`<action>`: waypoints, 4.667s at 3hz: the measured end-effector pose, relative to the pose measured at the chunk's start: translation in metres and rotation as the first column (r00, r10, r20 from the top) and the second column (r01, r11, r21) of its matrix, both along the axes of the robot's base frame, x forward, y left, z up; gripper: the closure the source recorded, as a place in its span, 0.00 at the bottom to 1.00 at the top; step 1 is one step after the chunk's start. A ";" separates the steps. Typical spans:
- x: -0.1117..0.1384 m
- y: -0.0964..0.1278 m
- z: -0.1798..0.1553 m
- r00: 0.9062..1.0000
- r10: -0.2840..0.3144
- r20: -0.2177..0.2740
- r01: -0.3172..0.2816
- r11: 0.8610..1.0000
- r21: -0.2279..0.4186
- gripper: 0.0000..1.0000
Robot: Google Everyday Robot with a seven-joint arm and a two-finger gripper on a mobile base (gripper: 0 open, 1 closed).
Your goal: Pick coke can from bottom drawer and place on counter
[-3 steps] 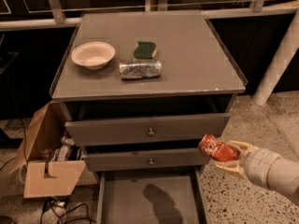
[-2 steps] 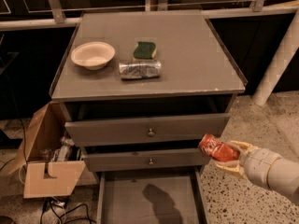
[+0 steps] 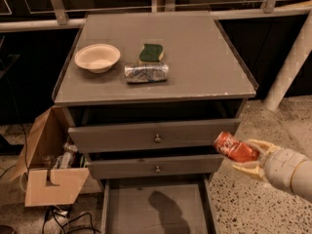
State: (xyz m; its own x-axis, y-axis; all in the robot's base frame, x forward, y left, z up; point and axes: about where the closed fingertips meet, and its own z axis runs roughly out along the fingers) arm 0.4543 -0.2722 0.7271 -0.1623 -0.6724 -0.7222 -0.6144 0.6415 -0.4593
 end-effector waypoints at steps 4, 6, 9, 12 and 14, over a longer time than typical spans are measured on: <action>0.027 -0.008 0.076 0.975 -0.119 0.188 0.088 0.983 0.163 1.00; 0.051 -0.041 0.155 0.890 -0.259 0.374 0.162 0.949 0.271 1.00; 0.081 -0.019 0.164 0.825 -0.404 0.396 0.202 0.864 0.461 1.00; 0.100 -0.018 0.170 0.776 -0.497 0.388 0.255 0.810 0.528 1.00; 0.134 0.027 0.154 0.722 -0.594 0.354 0.251 0.703 0.666 1.00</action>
Offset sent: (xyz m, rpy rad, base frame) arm 0.0063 -0.0020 0.0359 0.0004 -0.0706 -0.0176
